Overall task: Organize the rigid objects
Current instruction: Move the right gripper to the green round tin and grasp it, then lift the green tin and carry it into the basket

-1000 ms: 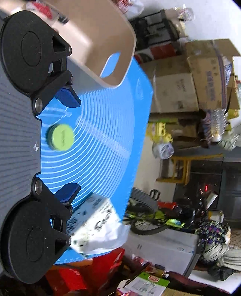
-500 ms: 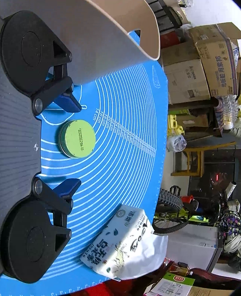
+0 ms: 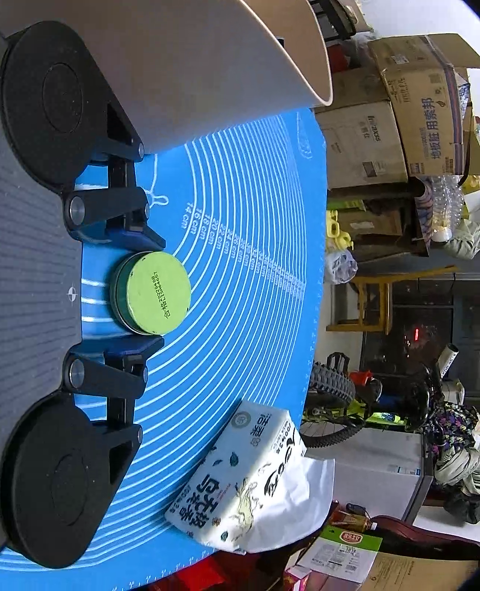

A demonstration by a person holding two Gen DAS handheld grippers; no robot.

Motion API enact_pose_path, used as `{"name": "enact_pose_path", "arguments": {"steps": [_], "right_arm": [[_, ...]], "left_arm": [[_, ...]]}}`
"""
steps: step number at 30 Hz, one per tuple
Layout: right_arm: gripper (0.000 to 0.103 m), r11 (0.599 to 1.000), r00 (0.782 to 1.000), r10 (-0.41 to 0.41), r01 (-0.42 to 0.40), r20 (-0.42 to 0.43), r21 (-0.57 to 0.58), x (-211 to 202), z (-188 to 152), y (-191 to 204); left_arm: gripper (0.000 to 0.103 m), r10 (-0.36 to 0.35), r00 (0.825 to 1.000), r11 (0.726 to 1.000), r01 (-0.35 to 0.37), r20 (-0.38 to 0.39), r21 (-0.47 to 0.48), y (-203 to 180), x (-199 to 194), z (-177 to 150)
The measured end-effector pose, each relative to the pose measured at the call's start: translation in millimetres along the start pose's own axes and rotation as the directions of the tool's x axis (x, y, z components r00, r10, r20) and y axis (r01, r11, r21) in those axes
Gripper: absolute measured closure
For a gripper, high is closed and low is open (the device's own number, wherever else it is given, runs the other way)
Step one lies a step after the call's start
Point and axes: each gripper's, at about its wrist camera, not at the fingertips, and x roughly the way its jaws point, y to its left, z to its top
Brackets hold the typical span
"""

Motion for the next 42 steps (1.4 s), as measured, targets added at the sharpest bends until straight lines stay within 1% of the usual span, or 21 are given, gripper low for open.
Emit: {"name": "enact_pose_path", "arguments": {"steps": [3, 5, 10, 16, 20, 22, 25, 28, 32, 39, 42], "right_arm": [[0.049, 0.999, 0.999, -0.049, 0.049, 0.003, -0.011, -11, 0, -1], [0.049, 0.998, 0.998, -0.066, 0.066, 0.012, -0.005, -22, 0, -3], [0.049, 0.994, 0.993, -0.108, 0.109, 0.049, -0.007, -63, 1, -5], [0.049, 0.993, 0.987, -0.115, 0.115, 0.111, 0.005, -125, 3, -1], [0.049, 0.993, 0.982, -0.110, 0.114, 0.155, -0.018, -165, -4, 9], [0.049, 0.994, 0.981, -0.101, 0.105, 0.164, -0.018, -181, -10, 14], [0.049, 0.996, 0.980, -0.093, 0.092, 0.174, 0.013, -201, -14, 21], [0.049, 0.997, 0.981, -0.074, 0.070, 0.181, 0.029, -214, -13, 30], [0.049, 0.999, 0.979, -0.046, 0.044, 0.197, 0.013, -224, -10, 49], [0.049, 0.999, 0.981, 0.026, -0.021, 0.193, -0.030, -215, -4, 84], [0.049, 0.997, 0.985, 0.071, -0.064, 0.157, -0.049, -206, -5, 100]], "left_arm": [[0.092, 0.000, 1.000, 1.000, 0.000, 0.000, -0.001, 0, 0, 0], [0.092, -0.001, 1.000, 1.000, 0.001, 0.001, -0.002, 1, 0, 0], [0.092, -0.001, 1.000, 1.000, 0.001, 0.002, -0.004, 2, 0, 0], [0.092, -0.001, 1.000, 1.000, 0.001, 0.006, -0.010, 2, 0, -1], [0.092, 0.004, 1.000, 1.000, -0.004, 0.009, -0.014, 0, 1, -1], [0.092, 0.003, 1.000, 1.000, -0.003, 0.009, -0.017, 0, 2, -1], [0.092, 0.001, 1.000, 1.000, -0.001, 0.008, -0.021, 1, 2, 0], [0.092, 0.001, 1.000, 1.000, -0.001, 0.008, -0.020, 1, 2, -1], [0.091, 0.007, 1.000, 1.000, -0.006, 0.008, -0.018, 1, 2, -1], [0.091, 0.024, 1.000, 1.000, -0.024, 0.011, -0.005, -3, 2, -1], [0.090, 0.028, 1.000, 1.000, -0.028, 0.012, 0.000, -4, 2, -2]]}}
